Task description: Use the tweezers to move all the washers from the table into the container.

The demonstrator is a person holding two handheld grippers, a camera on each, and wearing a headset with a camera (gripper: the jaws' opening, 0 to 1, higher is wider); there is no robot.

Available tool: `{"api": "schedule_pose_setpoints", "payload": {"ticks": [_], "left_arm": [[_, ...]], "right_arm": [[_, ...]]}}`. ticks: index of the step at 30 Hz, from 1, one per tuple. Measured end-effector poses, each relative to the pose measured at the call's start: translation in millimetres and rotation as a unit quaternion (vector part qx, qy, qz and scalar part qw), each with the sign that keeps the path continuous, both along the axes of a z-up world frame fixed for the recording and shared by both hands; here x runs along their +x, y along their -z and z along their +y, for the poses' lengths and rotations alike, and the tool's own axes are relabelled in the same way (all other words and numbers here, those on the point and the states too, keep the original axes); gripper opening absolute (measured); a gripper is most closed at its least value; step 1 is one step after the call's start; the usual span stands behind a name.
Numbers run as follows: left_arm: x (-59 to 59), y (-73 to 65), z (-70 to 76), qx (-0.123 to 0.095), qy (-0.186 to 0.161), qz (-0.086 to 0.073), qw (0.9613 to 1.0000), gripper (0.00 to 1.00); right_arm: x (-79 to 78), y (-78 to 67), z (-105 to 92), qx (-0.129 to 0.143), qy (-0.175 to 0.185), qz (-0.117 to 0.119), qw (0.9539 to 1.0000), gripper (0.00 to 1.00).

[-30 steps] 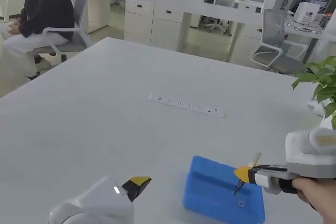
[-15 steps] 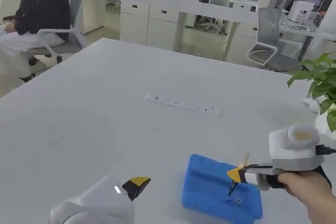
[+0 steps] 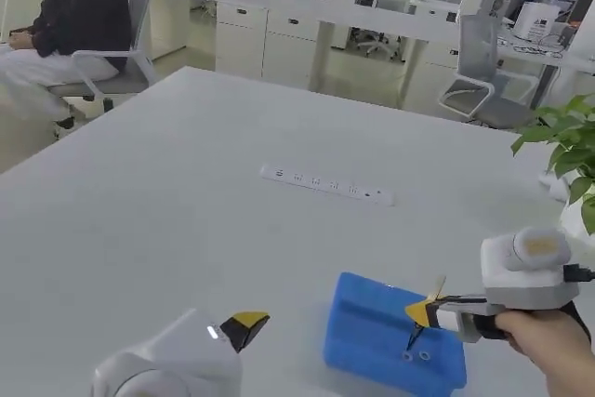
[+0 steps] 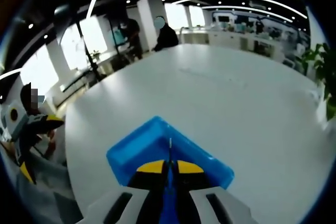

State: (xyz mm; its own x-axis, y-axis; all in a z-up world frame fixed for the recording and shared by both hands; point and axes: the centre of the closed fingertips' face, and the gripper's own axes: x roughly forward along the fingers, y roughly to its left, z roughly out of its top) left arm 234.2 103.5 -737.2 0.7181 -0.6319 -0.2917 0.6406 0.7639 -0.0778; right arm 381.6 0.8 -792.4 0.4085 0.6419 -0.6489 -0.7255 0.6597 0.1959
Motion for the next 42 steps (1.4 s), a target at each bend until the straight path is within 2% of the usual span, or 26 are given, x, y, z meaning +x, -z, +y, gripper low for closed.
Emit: {"api": "schedule_pose_setpoints", "payload": {"ticks": [11, 17, 23, 27, 32, 42], "left_arm": [[-1.3, 1.0, -0.7, 0.002, 0.004, 0.003, 1.0000, 0.87], [-2.2, 1.4, -1.1, 0.004, 0.006, 0.005, 1.0000, 0.86], [-2.5, 1.9, -1.1, 0.004, 0.006, 0.007, 1.0000, 0.86], [-2.5, 2.1, -1.2, 0.003, 0.006, 0.008, 0.9999, 0.86], [-2.3, 3.0, -1.2, 0.005, 0.005, 0.009, 0.9999, 0.85], [-1.5, 5.4, -1.0, 0.009, 0.007, 0.011, 0.9999, 0.85]], "right_arm": [[-32.1, -35.6, 17.8, 0.054, -0.013, -0.029, 0.9980, 0.03], [-53.3, -46.7, 28.1, 0.091, -0.025, -0.027, 0.9952, 0.03], [-78.9, -31.4, 37.5, 0.097, -0.050, -0.006, 0.9940, 0.03], [-87.8, -8.4, 38.8, 0.071, -0.065, 0.002, 0.9954, 0.04], [-87.1, 14.6, 35.9, 0.038, -0.062, 0.009, 0.9973, 0.04], [-89.0, 20.7, 39.4, 0.025, -0.065, 0.007, 0.9976, 0.04]]}}
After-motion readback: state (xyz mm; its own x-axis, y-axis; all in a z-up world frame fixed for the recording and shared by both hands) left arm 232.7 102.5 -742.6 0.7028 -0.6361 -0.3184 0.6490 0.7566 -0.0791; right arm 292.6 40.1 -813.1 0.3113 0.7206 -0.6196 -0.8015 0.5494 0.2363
